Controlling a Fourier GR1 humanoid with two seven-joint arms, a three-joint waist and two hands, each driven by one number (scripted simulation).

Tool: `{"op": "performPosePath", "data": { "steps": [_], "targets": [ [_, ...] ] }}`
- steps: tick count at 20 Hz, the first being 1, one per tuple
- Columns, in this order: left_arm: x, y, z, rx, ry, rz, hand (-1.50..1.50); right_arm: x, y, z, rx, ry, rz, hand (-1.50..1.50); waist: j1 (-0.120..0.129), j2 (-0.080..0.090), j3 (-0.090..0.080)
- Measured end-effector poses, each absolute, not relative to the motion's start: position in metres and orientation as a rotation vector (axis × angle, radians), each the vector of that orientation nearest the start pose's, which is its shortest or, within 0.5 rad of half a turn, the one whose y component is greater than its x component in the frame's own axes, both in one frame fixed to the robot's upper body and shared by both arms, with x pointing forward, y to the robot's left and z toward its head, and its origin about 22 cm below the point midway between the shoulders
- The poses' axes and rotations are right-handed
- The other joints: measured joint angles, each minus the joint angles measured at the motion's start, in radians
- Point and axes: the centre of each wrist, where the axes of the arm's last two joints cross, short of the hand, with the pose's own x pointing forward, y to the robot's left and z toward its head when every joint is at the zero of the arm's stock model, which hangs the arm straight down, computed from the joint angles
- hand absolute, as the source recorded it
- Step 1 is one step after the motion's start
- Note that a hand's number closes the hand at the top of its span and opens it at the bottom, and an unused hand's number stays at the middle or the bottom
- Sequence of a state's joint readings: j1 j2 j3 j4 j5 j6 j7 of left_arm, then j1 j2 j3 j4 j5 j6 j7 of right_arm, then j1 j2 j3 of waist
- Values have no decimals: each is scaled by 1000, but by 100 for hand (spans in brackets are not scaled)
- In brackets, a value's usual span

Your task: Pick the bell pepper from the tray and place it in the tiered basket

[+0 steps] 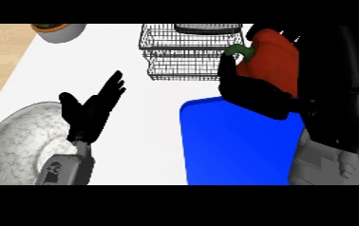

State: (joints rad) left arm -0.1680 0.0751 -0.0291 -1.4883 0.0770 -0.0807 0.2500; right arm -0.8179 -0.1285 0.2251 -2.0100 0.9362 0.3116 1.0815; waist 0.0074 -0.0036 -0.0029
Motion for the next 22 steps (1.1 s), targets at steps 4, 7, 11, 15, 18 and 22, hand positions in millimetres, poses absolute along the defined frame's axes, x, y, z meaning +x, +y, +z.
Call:
{"op": "performPosePath", "data": {
  "steps": [4, 7, 11, 15, 18, 22],
  "targets": [
    [282, 217, 22, -114, -1384, -155, 0, 276, -102, 303, -1057, -1594, 488, 150, 5, 3, 1],
    [284, 215, 20, -119, -1390, -151, 0, 301, -92, 312, -1060, -1547, 477, 150, 9, 5, 1],
    [287, 216, 26, -122, -1398, -160, 0, 342, -88, 311, -1059, -1501, 444, 150, 16, 9, 1],
    [288, 215, 28, -124, -1398, -163, 0, 374, -76, 297, -1025, -1485, 420, 150, 19, 10, 2],
    [289, 218, 28, -126, -1399, -169, 0, 397, -70, 284, -1003, -1488, 400, 150, 23, 13, 2],
    [289, 216, 29, -136, -1390, -170, 0, 419, -62, 265, -966, -1476, 370, 150, 26, 13, 2]
  ]
}}
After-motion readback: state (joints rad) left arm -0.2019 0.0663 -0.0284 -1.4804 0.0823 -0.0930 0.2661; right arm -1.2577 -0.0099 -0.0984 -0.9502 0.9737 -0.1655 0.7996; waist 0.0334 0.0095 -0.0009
